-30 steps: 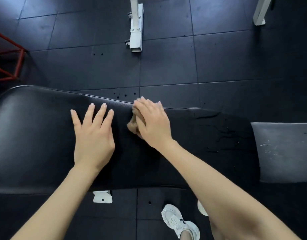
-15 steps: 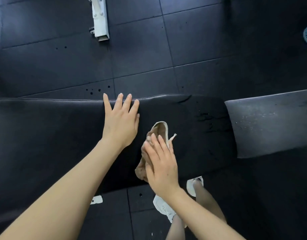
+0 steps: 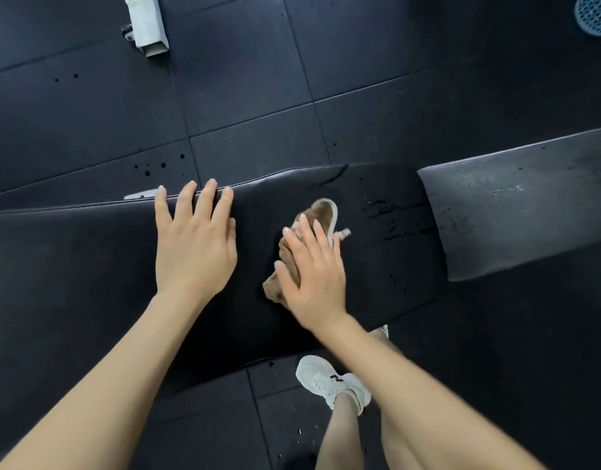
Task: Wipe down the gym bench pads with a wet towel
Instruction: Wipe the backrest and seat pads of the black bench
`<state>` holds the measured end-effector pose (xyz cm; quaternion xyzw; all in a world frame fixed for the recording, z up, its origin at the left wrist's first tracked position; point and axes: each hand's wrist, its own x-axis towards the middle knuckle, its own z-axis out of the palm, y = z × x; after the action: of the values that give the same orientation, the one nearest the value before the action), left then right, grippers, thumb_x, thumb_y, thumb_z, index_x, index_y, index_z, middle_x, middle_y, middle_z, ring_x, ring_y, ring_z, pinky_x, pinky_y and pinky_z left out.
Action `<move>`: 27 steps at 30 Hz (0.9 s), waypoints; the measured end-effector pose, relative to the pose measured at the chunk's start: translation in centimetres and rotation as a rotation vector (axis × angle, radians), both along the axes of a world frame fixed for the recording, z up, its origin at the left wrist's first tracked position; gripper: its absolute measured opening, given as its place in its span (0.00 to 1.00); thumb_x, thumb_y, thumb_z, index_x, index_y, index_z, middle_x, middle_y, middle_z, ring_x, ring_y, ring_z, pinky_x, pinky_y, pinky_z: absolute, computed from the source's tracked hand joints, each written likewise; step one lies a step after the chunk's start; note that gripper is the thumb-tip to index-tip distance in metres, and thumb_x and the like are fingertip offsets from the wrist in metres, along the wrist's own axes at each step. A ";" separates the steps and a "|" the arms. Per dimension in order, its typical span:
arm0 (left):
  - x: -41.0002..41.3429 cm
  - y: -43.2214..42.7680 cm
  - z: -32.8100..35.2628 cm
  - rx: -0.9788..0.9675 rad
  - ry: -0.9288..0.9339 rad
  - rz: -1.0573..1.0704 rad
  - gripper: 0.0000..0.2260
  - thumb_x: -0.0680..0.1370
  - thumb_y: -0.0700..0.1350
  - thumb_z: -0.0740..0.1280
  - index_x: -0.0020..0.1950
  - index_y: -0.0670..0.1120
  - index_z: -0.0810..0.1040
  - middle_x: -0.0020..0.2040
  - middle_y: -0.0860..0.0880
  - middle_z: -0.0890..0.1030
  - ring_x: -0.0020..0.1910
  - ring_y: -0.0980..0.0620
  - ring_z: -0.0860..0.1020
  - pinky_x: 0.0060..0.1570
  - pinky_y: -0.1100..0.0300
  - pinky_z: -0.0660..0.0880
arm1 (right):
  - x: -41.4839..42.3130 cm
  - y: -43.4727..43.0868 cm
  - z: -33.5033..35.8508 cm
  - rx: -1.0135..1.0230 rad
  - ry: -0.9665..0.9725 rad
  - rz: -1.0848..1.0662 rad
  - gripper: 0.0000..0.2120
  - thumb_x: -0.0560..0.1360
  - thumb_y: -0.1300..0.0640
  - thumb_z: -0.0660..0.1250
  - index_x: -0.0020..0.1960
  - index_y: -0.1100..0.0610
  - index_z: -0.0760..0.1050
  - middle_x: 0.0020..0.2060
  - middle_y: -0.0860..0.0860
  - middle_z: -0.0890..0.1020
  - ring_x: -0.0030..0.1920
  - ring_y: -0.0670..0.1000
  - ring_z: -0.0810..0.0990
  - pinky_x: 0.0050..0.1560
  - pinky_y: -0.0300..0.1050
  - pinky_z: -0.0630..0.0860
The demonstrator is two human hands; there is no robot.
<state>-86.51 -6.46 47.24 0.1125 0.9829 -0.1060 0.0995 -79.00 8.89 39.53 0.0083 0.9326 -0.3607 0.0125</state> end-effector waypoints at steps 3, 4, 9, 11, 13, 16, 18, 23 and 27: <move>0.2 0.0 0.0 -0.020 -0.010 -0.006 0.22 0.79 0.49 0.49 0.70 0.43 0.67 0.70 0.41 0.69 0.69 0.38 0.64 0.71 0.38 0.49 | -2.2 3.5 -1.9 -0.001 0.068 0.107 0.20 0.77 0.54 0.57 0.66 0.56 0.73 0.70 0.55 0.71 0.71 0.57 0.67 0.71 0.65 0.59; 0.2 0.0 0.0 -0.021 -0.015 -0.006 0.22 0.79 0.49 0.49 0.70 0.43 0.67 0.70 0.41 0.69 0.69 0.38 0.64 0.71 0.38 0.49 | -2.6 4.1 -2.3 -0.007 0.057 0.084 0.20 0.76 0.54 0.57 0.66 0.56 0.73 0.69 0.55 0.71 0.71 0.57 0.68 0.71 0.66 0.58; 0.0 0.3 0.2 -0.013 -0.019 0.014 0.21 0.79 0.49 0.50 0.69 0.43 0.67 0.69 0.41 0.70 0.69 0.39 0.65 0.70 0.39 0.49 | -4.3 1.9 -1.0 -0.053 -0.114 -0.222 0.23 0.76 0.49 0.51 0.66 0.54 0.73 0.70 0.54 0.71 0.72 0.57 0.66 0.70 0.67 0.59; 0.0 0.2 0.2 0.014 -0.010 0.023 0.21 0.79 0.48 0.51 0.69 0.42 0.68 0.69 0.42 0.71 0.68 0.39 0.66 0.70 0.40 0.49 | -6.2 -1.3 0.6 -0.043 -0.057 -0.214 0.22 0.75 0.49 0.54 0.63 0.55 0.75 0.68 0.55 0.73 0.69 0.60 0.68 0.67 0.66 0.63; -0.2 0.2 0.3 0.065 0.013 0.052 0.21 0.78 0.46 0.52 0.68 0.40 0.69 0.68 0.42 0.72 0.68 0.40 0.67 0.70 0.41 0.50 | -7.9 -3.5 1.4 -0.061 0.088 -0.031 0.19 0.76 0.50 0.56 0.61 0.54 0.77 0.66 0.55 0.75 0.69 0.59 0.70 0.68 0.66 0.61; -0.8 1.0 0.6 0.086 0.016 0.119 0.20 0.76 0.46 0.55 0.64 0.40 0.72 0.66 0.42 0.74 0.66 0.39 0.70 0.70 0.38 0.50 | -9.6 -0.7 0.0 -0.102 0.177 0.155 0.18 0.76 0.52 0.57 0.60 0.55 0.79 0.65 0.54 0.76 0.68 0.56 0.71 0.69 0.63 0.60; -1.4 1.9 0.6 0.059 0.004 0.131 0.19 0.75 0.48 0.57 0.61 0.40 0.74 0.64 0.40 0.75 0.63 0.37 0.71 0.69 0.36 0.49 | -10.2 3.0 -2.0 -0.096 0.113 0.119 0.18 0.76 0.52 0.57 0.61 0.54 0.78 0.67 0.53 0.75 0.70 0.54 0.69 0.70 0.63 0.59; -3.7 4.1 -1.2 0.093 -0.044 -0.031 0.18 0.75 0.48 0.58 0.60 0.41 0.76 0.62 0.39 0.76 0.60 0.36 0.73 0.68 0.37 0.57 | -10.5 10.1 -5.5 -0.069 -0.092 -0.060 0.18 0.76 0.58 0.58 0.64 0.54 0.75 0.70 0.53 0.71 0.72 0.54 0.65 0.74 0.61 0.51; -4.7 5.9 -3.2 0.125 -0.113 -0.076 0.18 0.76 0.48 0.58 0.61 0.41 0.74 0.61 0.39 0.77 0.59 0.37 0.74 0.62 0.42 0.66 | -11.1 9.0 -4.8 -0.093 -0.212 -0.330 0.18 0.77 0.54 0.55 0.64 0.53 0.75 0.70 0.51 0.70 0.72 0.53 0.65 0.72 0.63 0.55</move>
<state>-91.18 -0.60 44.07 0.1614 0.9755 -0.0416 0.1433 -90.06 17.89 34.68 0.1984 0.8943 -0.3978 0.0517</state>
